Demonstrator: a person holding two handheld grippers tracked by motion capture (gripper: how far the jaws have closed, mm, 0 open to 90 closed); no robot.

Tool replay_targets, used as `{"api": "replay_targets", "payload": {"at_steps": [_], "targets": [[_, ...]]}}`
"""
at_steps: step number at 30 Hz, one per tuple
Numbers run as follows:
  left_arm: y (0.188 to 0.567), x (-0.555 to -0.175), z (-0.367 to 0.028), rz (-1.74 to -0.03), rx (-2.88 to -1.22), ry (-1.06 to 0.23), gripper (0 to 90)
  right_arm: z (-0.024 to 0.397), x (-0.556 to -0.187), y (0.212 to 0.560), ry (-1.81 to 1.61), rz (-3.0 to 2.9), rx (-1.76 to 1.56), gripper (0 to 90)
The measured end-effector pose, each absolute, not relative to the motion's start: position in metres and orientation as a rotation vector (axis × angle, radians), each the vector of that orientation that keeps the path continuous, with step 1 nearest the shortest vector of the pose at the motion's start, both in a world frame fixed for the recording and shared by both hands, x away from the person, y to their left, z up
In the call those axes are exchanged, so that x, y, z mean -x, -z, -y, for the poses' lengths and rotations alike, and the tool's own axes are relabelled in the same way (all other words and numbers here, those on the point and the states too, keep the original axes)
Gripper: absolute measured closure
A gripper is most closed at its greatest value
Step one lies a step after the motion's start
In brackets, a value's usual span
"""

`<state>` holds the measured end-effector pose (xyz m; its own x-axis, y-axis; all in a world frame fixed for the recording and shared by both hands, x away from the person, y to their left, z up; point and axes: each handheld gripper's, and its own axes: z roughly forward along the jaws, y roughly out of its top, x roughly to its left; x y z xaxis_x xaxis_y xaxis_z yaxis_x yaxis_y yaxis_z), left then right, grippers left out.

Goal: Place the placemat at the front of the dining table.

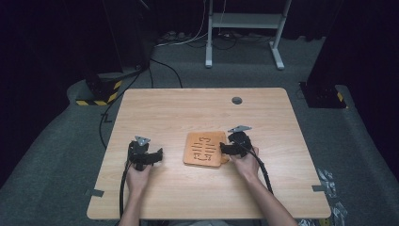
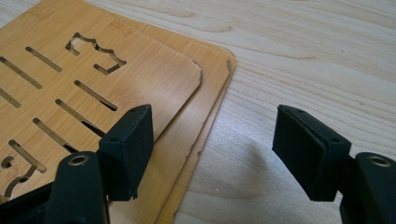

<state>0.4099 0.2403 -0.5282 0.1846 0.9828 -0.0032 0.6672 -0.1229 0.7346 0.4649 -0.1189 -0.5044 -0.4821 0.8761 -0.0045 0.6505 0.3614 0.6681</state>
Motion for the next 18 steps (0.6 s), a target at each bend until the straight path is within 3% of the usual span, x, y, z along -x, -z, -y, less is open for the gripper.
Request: {"api": "replay_targets", "payload": {"at_steps": [18], "targets": [[0.5282, -0.4100, -0.2402, -1.542, -1.867, -0.672, 16.7, 0.1191, -0.4629, 0.5042, -0.877, -2.249, -1.330, 28.2]]}}
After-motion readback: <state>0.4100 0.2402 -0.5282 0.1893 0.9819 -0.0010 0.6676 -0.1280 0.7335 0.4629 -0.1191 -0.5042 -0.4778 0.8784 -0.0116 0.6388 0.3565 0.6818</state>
